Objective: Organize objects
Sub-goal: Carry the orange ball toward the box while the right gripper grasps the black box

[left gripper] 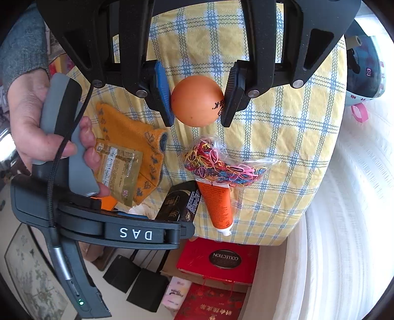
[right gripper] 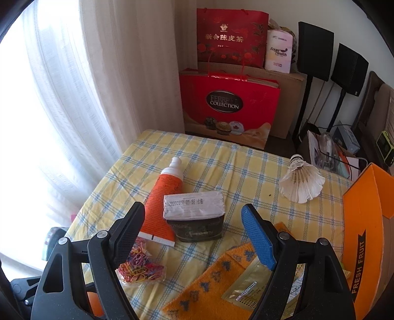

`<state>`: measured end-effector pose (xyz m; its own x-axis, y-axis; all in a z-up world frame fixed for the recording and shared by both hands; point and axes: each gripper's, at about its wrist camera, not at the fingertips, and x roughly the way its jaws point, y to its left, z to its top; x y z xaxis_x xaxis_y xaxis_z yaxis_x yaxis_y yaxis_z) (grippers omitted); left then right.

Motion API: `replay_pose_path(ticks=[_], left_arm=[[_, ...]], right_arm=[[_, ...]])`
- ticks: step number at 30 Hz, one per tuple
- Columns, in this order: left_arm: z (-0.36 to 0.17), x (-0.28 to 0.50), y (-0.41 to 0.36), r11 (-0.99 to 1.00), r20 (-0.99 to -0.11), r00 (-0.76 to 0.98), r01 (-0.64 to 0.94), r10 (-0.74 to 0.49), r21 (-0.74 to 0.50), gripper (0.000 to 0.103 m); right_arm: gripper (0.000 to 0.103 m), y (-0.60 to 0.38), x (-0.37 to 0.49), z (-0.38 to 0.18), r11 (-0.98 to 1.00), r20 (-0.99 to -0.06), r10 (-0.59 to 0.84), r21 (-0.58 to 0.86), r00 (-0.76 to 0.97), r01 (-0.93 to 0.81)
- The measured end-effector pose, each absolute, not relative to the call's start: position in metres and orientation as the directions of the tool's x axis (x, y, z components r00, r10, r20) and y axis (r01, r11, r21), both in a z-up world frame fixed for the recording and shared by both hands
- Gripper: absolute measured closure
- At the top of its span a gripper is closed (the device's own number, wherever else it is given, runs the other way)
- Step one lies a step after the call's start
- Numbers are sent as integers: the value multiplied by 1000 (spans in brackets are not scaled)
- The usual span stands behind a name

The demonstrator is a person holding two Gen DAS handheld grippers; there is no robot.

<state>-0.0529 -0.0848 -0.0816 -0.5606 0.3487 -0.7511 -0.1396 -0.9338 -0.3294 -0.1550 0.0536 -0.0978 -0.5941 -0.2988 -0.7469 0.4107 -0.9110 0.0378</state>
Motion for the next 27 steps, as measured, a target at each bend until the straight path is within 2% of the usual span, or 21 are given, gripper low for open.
replay_pose_path(ticks=[3,4,5,9,16,27], left_arm=[[-82,-55,-85,-934,-751,-561,-137,349,-331,67],[-82,-55,-86,-933,-750,-562,-136,349,-332,67],[-81,-56,-86,-933,-749,-563,-135,349,-333,67],[-78,-57,-87,-932,-744,-569,-136,350,-335,67],[-60,-58,-79,-929,-725,-587,-163,361,-331,67],[-16,-56,-32,-907,-667,-614,-289,421,-306,67]], right_arm=[[32,51,-162,-105,-913,-763,-282,27,-581,407],[46,50,-165,-108,-914,-773,-274,23,-573,406],[49,49,-168,-111,-911,-782,-276,28,-559,412],[50,55,-169,-108,-913,-775,-294,53,-559,406],[50,81,-162,-73,-890,-752,-414,217,-513,400],[50,139,-123,-13,-895,-714,-421,227,-560,384]])
